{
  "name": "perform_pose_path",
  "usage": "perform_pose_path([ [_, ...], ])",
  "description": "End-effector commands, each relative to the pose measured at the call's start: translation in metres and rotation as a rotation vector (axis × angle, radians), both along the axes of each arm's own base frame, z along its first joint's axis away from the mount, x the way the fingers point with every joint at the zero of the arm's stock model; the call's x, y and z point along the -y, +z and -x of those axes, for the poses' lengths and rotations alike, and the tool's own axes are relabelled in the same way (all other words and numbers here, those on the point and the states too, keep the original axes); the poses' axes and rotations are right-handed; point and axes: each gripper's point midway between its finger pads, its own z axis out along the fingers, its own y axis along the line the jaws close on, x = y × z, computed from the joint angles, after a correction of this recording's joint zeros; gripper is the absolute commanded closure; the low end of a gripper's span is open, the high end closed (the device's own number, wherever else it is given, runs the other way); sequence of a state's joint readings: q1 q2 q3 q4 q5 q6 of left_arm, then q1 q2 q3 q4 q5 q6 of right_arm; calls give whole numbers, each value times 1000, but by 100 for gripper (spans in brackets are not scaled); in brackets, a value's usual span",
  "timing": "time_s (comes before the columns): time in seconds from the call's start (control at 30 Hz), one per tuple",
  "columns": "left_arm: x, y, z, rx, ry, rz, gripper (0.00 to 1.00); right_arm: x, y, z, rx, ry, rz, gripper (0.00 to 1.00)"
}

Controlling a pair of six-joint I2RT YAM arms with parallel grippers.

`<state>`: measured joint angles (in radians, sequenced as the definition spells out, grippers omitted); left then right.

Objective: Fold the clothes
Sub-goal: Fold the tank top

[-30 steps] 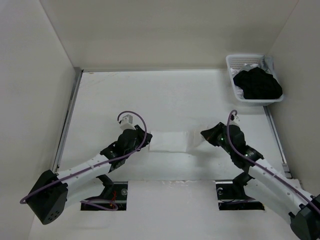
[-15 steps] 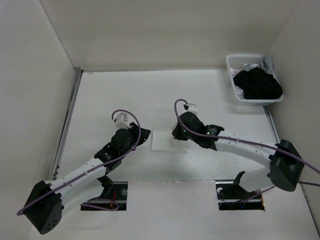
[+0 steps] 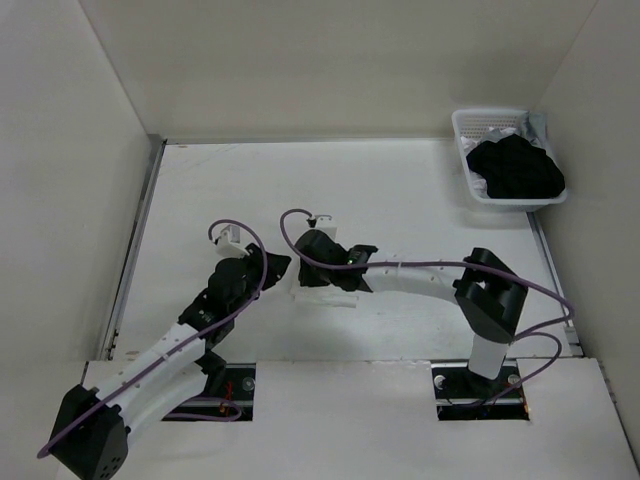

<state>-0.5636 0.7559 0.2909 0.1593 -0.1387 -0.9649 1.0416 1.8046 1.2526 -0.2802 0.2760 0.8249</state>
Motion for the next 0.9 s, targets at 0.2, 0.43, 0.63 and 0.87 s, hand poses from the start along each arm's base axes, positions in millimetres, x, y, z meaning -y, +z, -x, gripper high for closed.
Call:
perform_pose_path([
  [0.2, 5, 12, -3, 34, -18, -16, 78, 14, 93, 15, 188, 13, -223, 49],
  [0.43, 37, 4, -4, 18, -82, -70, 79, 101, 93, 20, 282, -91, -340, 100],
  [0.63, -9, -12, -14, -17, 50, -132, 72, 181, 67, 12, 362, -247, -381, 100],
  [0.87, -73, -53, -7, -126, 197, -175, 44, 229, 60, -13, 447, -385, -405, 58],
])
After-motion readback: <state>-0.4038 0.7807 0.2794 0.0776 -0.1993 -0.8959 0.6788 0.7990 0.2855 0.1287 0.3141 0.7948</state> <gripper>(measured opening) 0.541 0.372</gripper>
